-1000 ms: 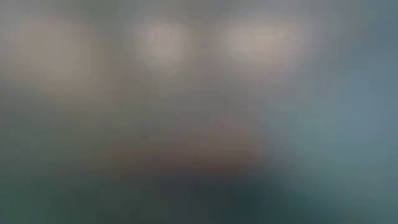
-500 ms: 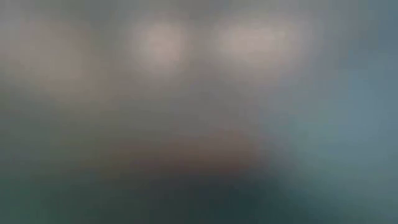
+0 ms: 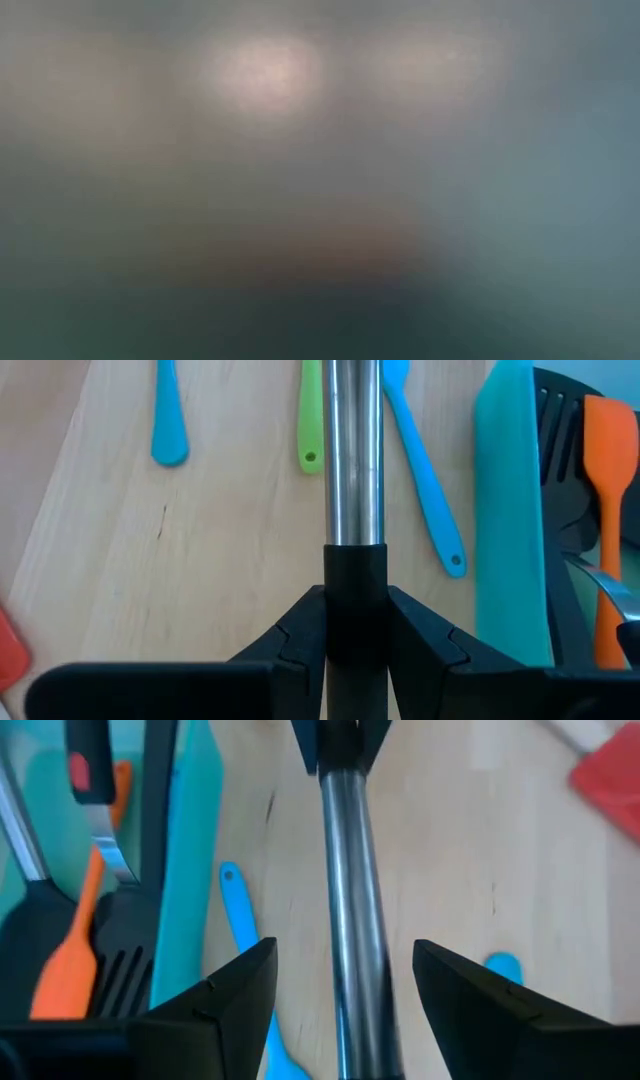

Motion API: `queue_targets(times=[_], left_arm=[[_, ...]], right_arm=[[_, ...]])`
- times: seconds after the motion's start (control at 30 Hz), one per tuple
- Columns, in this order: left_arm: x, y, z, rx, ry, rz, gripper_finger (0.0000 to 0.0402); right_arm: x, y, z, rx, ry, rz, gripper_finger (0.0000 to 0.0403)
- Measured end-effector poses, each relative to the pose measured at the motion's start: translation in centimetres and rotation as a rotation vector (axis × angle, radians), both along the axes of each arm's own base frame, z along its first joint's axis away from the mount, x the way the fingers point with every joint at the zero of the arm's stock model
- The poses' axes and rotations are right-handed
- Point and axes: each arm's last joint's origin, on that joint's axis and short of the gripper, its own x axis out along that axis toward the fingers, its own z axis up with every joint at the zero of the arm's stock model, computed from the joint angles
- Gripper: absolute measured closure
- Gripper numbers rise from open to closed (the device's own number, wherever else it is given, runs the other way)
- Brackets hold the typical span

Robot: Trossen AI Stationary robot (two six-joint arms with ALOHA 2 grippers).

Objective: Pick & Place Kitchen Items
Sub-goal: Put the black spatula into the blue bin

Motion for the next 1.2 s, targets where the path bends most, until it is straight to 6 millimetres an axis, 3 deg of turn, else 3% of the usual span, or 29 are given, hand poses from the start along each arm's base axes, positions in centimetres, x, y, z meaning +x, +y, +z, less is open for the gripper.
queue_targets(times=[0.17, 0.53, 0.8, 1.1, 1.2], left_arm=[[0.0, 0.0, 0.0, 0.005, -0.003, -0.013, 0.0328], [0.1, -0.1, 0.2, -0.015, -0.02, -0.029, 0.0328], [0.1, -0.1, 0.2, -0.005, -0.02, -0.019, 0.0329], [0.1, -0.3, 0.3, -0.033, -0.027, -0.027, 0.0329], [0.0, -0.3, 0.7, -0.061, -0.039, -0.01, 0.0287]], right_arm=[[0.4, 0.0, -2.2, -0.001, 0.076, -0.006, 0.0177], [0.9, 0.1, -2.0, 0.006, 0.025, -0.017, 0.0239], [0.9, 0.4, -1.9, 0.023, 0.02, -0.032, 0.0339], [0.6, 1.7, -1.9, 0.0, 0.024, -0.023, 0.0337], [0.5, 2.0, -1.9, -0.016, 0.03, -0.047, 0.0337]])
